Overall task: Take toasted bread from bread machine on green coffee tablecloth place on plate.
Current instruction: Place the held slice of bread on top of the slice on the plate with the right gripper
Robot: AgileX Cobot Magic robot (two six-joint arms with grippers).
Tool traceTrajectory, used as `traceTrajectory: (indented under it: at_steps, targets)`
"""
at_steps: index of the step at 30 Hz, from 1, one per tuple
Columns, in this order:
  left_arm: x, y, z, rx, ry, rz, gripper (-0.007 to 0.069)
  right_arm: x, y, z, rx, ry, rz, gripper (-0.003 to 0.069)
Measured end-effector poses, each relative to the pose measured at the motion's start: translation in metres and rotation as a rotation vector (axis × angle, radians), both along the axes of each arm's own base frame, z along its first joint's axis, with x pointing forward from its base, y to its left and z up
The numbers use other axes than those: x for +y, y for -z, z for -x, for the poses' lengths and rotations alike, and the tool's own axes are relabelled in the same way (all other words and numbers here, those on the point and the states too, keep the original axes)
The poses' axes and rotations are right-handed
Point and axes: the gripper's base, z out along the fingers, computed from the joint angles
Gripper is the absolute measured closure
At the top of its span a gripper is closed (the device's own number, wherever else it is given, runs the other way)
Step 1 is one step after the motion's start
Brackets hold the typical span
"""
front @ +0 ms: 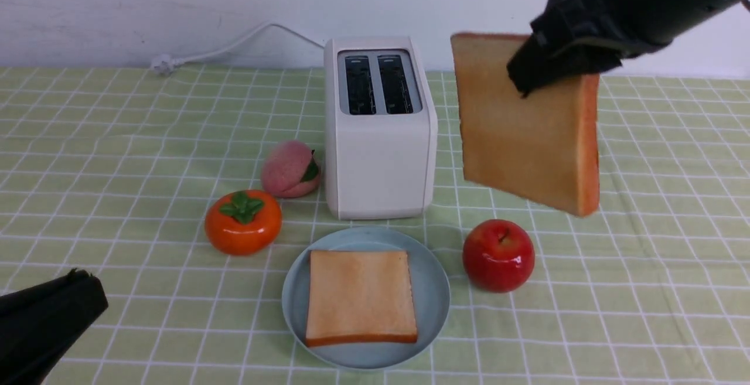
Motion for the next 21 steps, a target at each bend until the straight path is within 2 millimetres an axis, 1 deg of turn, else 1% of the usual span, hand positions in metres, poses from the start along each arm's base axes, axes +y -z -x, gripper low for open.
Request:
traceTrajectory:
  at_steps: [1, 2, 4, 5, 7, 8, 9, 10, 12, 16, 18, 19, 21]
  targets:
    - [0.000, 0.000, 0.000, 0.000, 0.000, 0.000, 0.0634, 0.000, 0.001, 0.000, 0.002, -0.003, 0.003, 0.0524]
    - [0.000, 0.000, 0.000, 0.001, 0.001, 0.000, 0.0634, 0.004, 0.007, 0.002, 0.032, -0.043, -0.016, 0.0524]
    - [0.000, 0.000, 0.000, 0.002, 0.003, -0.001, 0.0634, 0.011, 0.022, 0.002, 0.092, -0.108, -0.046, 0.0524]
    - [0.000, 0.000, 0.000, 0.003, 0.003, -0.001, 0.0634, 0.017, 0.034, -0.001, 0.131, -0.138, -0.074, 0.0524]
    - [0.000, 0.000, 0.000, 0.004, 0.005, -0.002, 0.0634, 0.022, 0.049, -0.005, 0.171, -0.150, -0.098, 0.0524]
    - [-0.001, 0.001, 0.000, 0.005, 0.007, -0.003, 0.0634, 0.029, 0.064, -0.012, 0.208, -0.152, -0.132, 0.0524]
    - [-0.001, 0.001, 0.000, 0.006, 0.008, -0.004, 0.0634, 0.034, 0.074, -0.018, 0.233, -0.149, -0.160, 0.0524]
    - [-0.001, 0.001, 0.000, 0.006, 0.008, -0.004, 0.0634, 0.035, 0.077, -0.019, 0.239, -0.151, -0.163, 0.0524]
    - [-0.001, 0.001, 0.001, 0.011, 0.015, -0.007, 0.0634, 0.050, 0.104, -0.038, 0.300, -0.152, -0.246, 0.0524]
    - [-0.001, 0.001, 0.001, 0.012, 0.015, -0.007, 0.0634, 0.068, 0.137, -0.064, 0.347, -0.128, -0.360, 0.0524]
    - [-0.001, 0.001, 0.001, 0.012, 0.015, -0.007, 0.0634, 0.073, 0.151, -0.074, 0.361, -0.110, -0.383, 0.0524]
    - [-0.001, 0.002, 0.001, 0.013, 0.016, -0.007, 0.0634, 0.076, 0.167, -0.084, 0.388, -0.085, -0.401, 0.0524]
    - [-0.001, 0.002, 0.001, 0.013, 0.016, -0.007, 0.0634, 0.078, 0.187, -0.094, 0.421, -0.060, -0.415, 0.0524]
